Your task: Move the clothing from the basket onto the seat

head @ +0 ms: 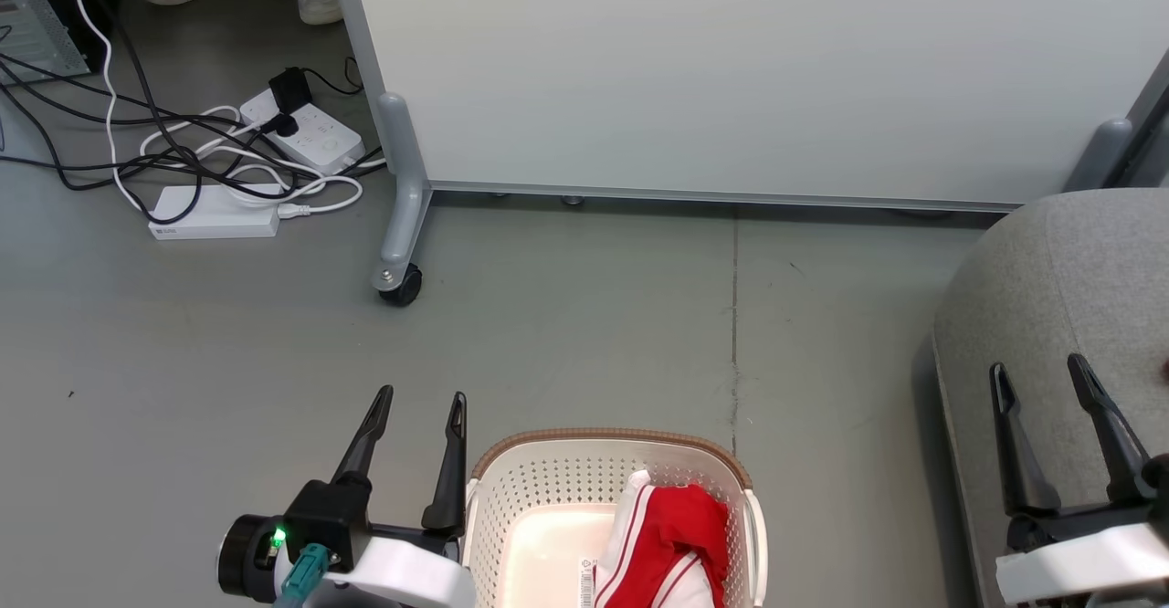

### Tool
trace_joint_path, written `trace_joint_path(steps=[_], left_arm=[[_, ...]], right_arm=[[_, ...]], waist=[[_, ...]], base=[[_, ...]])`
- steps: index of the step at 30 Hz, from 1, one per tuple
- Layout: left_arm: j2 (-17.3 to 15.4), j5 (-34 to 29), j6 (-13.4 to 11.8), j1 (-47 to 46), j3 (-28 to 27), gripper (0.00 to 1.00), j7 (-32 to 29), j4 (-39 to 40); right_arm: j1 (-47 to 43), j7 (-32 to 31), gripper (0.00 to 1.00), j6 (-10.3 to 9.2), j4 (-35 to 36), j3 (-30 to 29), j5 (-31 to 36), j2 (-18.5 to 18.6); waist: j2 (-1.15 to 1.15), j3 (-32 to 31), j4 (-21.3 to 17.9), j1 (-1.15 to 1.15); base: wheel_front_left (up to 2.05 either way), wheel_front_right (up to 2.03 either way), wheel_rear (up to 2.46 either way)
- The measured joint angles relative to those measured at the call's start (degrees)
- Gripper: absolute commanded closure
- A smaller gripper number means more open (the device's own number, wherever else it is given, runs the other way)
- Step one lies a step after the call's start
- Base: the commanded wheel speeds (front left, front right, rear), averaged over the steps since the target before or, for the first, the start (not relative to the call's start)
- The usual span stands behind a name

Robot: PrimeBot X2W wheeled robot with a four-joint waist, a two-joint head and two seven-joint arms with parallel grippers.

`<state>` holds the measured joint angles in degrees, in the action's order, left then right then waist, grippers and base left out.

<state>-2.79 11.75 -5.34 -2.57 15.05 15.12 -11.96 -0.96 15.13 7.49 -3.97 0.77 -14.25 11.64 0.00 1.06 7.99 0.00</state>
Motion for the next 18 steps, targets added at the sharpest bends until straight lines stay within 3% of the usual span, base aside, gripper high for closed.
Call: trace_joint_path(steps=[18], left_arm=[[0.0, 2.0, 0.1, 0.9, 0.9, 0.0, 0.0, -0.3]], right_arm=[[-0.8, 0.0, 0.0, 0.0, -1.6, -1.1, 0.7, -1.6]], waist=[[0.0, -0.2, -0.3, 0.0]], base=[[0.0, 0.0, 0.0]])
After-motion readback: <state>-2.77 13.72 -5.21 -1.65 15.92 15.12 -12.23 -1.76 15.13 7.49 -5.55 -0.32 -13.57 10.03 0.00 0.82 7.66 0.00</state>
